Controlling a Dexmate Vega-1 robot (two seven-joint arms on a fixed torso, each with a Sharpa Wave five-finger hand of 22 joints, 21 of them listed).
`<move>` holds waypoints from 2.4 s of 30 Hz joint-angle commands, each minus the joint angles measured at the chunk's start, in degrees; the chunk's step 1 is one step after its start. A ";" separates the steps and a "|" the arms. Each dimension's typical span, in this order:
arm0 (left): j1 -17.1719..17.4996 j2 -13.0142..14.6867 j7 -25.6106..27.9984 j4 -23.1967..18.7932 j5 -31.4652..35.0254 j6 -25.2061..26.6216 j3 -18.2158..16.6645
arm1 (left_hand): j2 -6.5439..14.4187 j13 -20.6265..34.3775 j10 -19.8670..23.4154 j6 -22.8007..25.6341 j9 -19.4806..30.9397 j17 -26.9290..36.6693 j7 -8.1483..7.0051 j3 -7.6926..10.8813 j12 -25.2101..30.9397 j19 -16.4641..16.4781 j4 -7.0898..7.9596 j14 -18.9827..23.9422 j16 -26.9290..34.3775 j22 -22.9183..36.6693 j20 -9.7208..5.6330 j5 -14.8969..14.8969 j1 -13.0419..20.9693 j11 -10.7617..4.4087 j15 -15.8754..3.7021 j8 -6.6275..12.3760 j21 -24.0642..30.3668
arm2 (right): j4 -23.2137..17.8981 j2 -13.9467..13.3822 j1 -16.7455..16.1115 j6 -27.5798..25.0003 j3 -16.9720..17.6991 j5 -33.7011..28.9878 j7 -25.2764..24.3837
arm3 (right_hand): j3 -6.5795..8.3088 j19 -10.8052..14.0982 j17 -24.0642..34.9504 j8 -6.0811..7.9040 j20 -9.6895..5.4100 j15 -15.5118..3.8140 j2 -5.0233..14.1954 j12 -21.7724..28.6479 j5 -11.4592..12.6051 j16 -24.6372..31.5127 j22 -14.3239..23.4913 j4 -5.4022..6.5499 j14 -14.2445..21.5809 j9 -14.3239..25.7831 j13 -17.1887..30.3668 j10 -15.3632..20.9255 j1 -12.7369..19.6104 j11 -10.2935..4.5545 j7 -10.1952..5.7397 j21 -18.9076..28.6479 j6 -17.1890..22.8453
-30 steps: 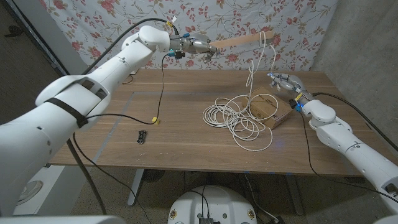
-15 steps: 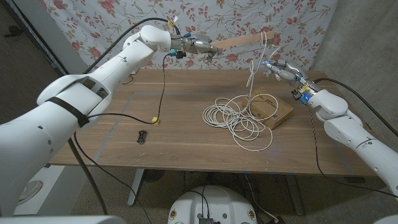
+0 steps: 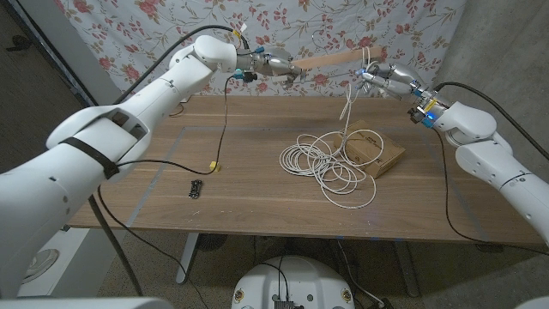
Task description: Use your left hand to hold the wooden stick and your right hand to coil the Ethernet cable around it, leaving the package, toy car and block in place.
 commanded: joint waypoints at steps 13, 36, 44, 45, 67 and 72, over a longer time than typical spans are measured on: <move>-1.33 -1.22 -2.31 2.06 1.86 2.14 2.51 | 0.92 0.10 0.43 -0.21 -0.01 14.90 0.00 0.47 0.21 0.09 0.18 0.48 27.74 0.11 -0.12 -0.12 0.06 0.02 -0.42 0.41 0.37 | 12.14 8.64 31.28 -12.55 -12.17 -8.30 17.95 | 0.19 -0.03 0.75 0.35 -5.31 -5.37 1.27 0.43 -0.35 1.33 0.10 -0.05 1.08 0.63 0.34 0.30 0.84 -0.05 5.60 0.99 5.40; -8.57 -4.25 -4.48 6.59 13.35 5.57 11.03 | 0.95 0.08 0.75 1.26 -0.98 14.89 0.49 0.55 0.26 0.97 -0.05 0.98 27.87 -0.60 -0.62 -0.18 0.25 0.40 -0.73 0.84 0.23 | 4.83 6.47 41.55 -45.61 -20.69 -19.17 8.45 | 1.49 3.73 -0.30 -0.08 1.29 -5.17 2.61 0.34 -5.10 9.61 0.66 -3.74 6.19 -1.28 -2.21 4.33 4.12 0.83 8.83 6.79 6.27; -9.61 -4.32 -3.92 4.78 17.68 8.71 13.02 | 0.90 0.08 0.82 1.51 -1.57 14.90 0.46 0.60 0.25 0.94 -0.19 0.85 27.80 -0.50 -0.67 -0.19 0.42 0.22 -0.68 0.71 0.42 | 25.00 15.63 54.89 -42.32 -31.77 -23.75 30.77 | 2.96 5.49 1.42 -0.27 3.65 -4.05 2.97 0.29 -7.20 13.62 0.61 -4.90 7.65 -2.33 -2.83 5.47 5.36 3.18 11.47 9.45 5.30; -9.78 -4.62 -4.29 5.43 17.58 8.45 13.08 | 0.90 0.08 0.83 1.48 -1.65 14.90 0.51 0.60 0.25 0.94 -0.20 0.85 27.80 -0.45 -0.60 -0.19 0.44 0.31 -0.67 0.66 0.46 | 29.82 17.76 56.44 -39.70 -32.51 -23.67 34.12 | 3.30 5.30 1.64 -0.33 3.68 -3.91 3.08 0.30 -7.54 14.48 0.62 -4.97 7.85 -2.48 -2.78 5.45 5.50 3.27 11.78 9.75 4.99; -12.78 -10.88 -8.03 17.21 16.46 3.47 14.43 | 0.77 0.10 0.87 1.45 -2.51 14.91 0.55 0.58 0.27 0.43 -0.20 0.87 27.82 -0.48 -0.18 -0.18 0.64 0.40 -0.28 0.49 0.45 | 51.42 25.42 58.47 -27.79 -22.19 -14.36 35.11 | 7.89 8.17 1.53 2.87 4.47 -3.63 2.34 3.64 -11.47 23.37 0.07 -4.84 8.45 0.47 4.62 3.16 3.88 4.29 12.76 16.66 4.41; -14.43 -13.53 -9.43 22.03 16.38 2.33 15.22 | 1.06 0.09 1.17 2.05 -2.64 14.90 1.09 0.78 0.31 1.98 -0.30 1.71 28.05 -0.76 -0.80 -0.17 0.91 0.78 -0.64 0.82 0.71 | 22.96 15.86 51.32 -48.84 -21.84 -15.37 21.92 | 8.46 8.59 1.47 2.90 4.28 -3.84 2.36 3.52 -11.49 24.24 -0.07 -4.91 8.55 0.92 4.52 3.34 3.43 4.32 12.80 17.57 3.47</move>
